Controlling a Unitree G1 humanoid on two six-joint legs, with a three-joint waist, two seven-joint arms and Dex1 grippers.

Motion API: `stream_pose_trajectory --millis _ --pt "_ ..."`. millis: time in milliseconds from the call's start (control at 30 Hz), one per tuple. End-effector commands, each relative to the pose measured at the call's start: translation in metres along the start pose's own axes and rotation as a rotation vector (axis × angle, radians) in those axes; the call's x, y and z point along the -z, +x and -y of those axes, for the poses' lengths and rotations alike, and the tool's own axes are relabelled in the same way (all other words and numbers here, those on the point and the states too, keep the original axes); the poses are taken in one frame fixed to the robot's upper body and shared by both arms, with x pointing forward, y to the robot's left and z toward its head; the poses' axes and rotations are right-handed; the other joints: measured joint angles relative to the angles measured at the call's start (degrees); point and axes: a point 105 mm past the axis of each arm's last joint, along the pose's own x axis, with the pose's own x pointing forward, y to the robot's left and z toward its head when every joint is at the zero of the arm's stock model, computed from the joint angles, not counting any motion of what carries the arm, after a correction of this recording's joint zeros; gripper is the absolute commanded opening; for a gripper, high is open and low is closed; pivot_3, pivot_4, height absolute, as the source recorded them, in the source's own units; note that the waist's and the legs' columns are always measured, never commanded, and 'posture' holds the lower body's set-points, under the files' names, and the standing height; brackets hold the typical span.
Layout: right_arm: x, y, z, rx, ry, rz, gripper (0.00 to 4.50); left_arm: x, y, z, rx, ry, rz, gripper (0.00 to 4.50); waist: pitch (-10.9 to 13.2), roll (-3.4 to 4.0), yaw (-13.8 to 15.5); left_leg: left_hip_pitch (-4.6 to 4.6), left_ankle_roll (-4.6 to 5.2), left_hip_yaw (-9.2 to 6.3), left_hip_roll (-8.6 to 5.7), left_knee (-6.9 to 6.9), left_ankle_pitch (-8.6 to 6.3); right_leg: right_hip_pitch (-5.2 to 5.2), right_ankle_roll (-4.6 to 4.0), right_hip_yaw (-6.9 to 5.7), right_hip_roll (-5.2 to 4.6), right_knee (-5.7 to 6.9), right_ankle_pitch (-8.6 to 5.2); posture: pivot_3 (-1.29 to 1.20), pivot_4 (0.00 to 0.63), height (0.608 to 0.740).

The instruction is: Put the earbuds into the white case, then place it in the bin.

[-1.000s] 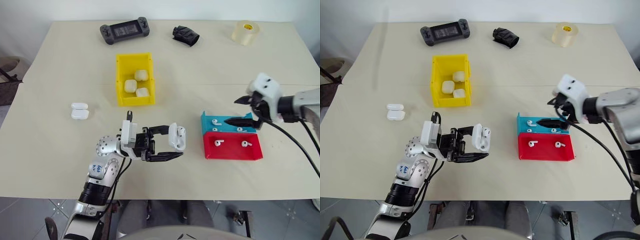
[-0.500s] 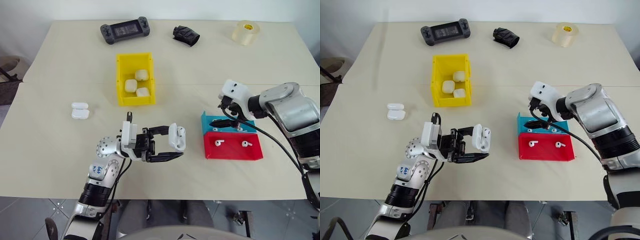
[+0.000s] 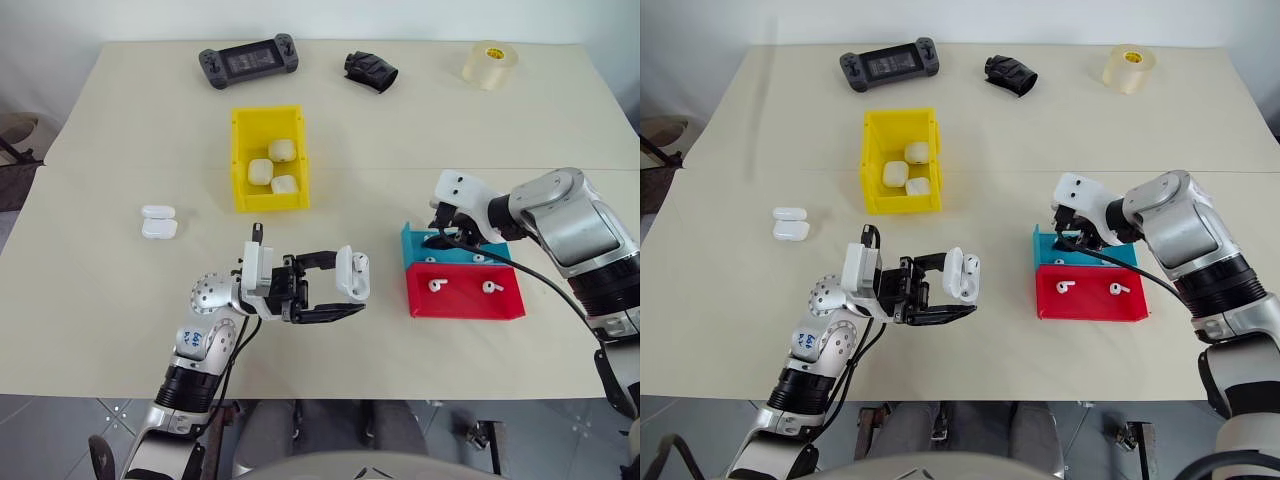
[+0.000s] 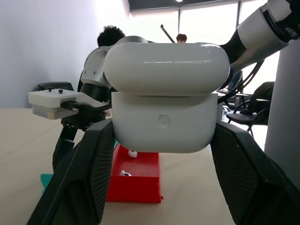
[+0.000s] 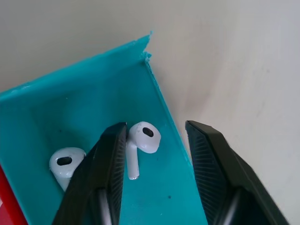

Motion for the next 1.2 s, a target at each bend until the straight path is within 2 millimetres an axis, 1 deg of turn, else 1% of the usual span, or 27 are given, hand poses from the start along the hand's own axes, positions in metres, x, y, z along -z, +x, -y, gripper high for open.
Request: stream_pose_trajectory --millis 33,433,667,767,833,967,1100,1133,1200 --pt "0.003 -0.001 0.003 0.011 0.000 -0.003 2.18 -0.010 0.002 0.001 0.009 0.058 0.018 2.74 0.0 0.00 0.0 0.01 0.00 0.00 0.00 0.00 0.00 0.01 0.00 0.00 0.00 0.00 0.00 0.00 0.150 0.740" --pt "0.015 0.000 -0.003 -0.025 -0.001 -0.052 2.18 -0.011 0.001 0.001 0.005 0.063 0.018 2.74 0.0 -0.01 0.0 0.07 0.00 -0.01 0.00 0.01 0.00 0.07 0.00 -0.01 0.00 0.00 0.00 0.00 0.150 0.740" --pt "0.014 0.000 -0.006 -0.034 0.010 -0.046 2.18 -0.012 0.002 0.000 0.005 0.063 0.019 2.74 0.0 -0.01 0.0 0.09 -0.01 -0.01 0.01 0.01 0.00 0.09 0.00 -0.01 0.00 0.00 0.00 0.00 0.150 0.740" --pt "0.016 0.000 -0.008 -0.040 0.013 -0.055 1.60 -0.012 0.002 -0.001 0.006 0.064 0.017 2.74 0.0 -0.02 0.0 0.09 -0.01 -0.01 0.01 0.01 0.00 0.09 0.00 -0.01 0.00 0.01 0.00 0.00 0.150 0.740" --pt "0.017 0.000 -0.009 -0.042 0.016 -0.056 1.00 -0.012 0.002 -0.001 0.005 0.065 0.017 2.74 0.0 -0.02 0.0 0.11 -0.01 0.00 0.01 0.01 0.00 0.11 0.00 0.00 0.00 0.00 0.00 0.00 0.150 0.740" --pt "0.015 0.001 -0.009 -0.033 0.020 -0.045 1.00 -0.012 0.002 -0.001 0.005 0.065 0.017 2.74 0.0 -0.02 0.1 0.13 -0.02 -0.02 0.01 0.06 0.00 0.12 0.00 0.01 0.00 0.07 0.00 0.00 0.150 0.740" --pt "0.014 -0.003 -0.006 -0.011 0.019 -0.031 1.00 -0.012 0.002 -0.001 0.006 0.066 0.016 2.74 0.0 -0.02 0.1 0.14 -0.03 -0.02 0.01 0.06 0.01 0.12 0.00 0.01 -0.01 0.09 0.00 0.00 0.150 0.740" --pt "0.013 -0.005 -0.005 -0.004 0.019 -0.021 1.00 -0.013 0.002 -0.002 0.006 0.067 0.016 2.74 0.0 -0.02 0.1 0.14 -0.03 -0.02 0.01 0.06 0.01 0.12 0.00 0.01 -0.01 0.09 0.00 0.00 0.150 0.740" --pt "0.005 -0.017 -0.002 0.011 0.032 0.055 1.00 -0.013 0.002 -0.002 0.007 0.068 0.016 2.74 0.0 -0.02 0.2 0.13 -0.03 -0.03 0.01 0.06 0.01 0.12 0.00 0.01 -0.01 0.09 0.00 0.00 0.150 0.740"
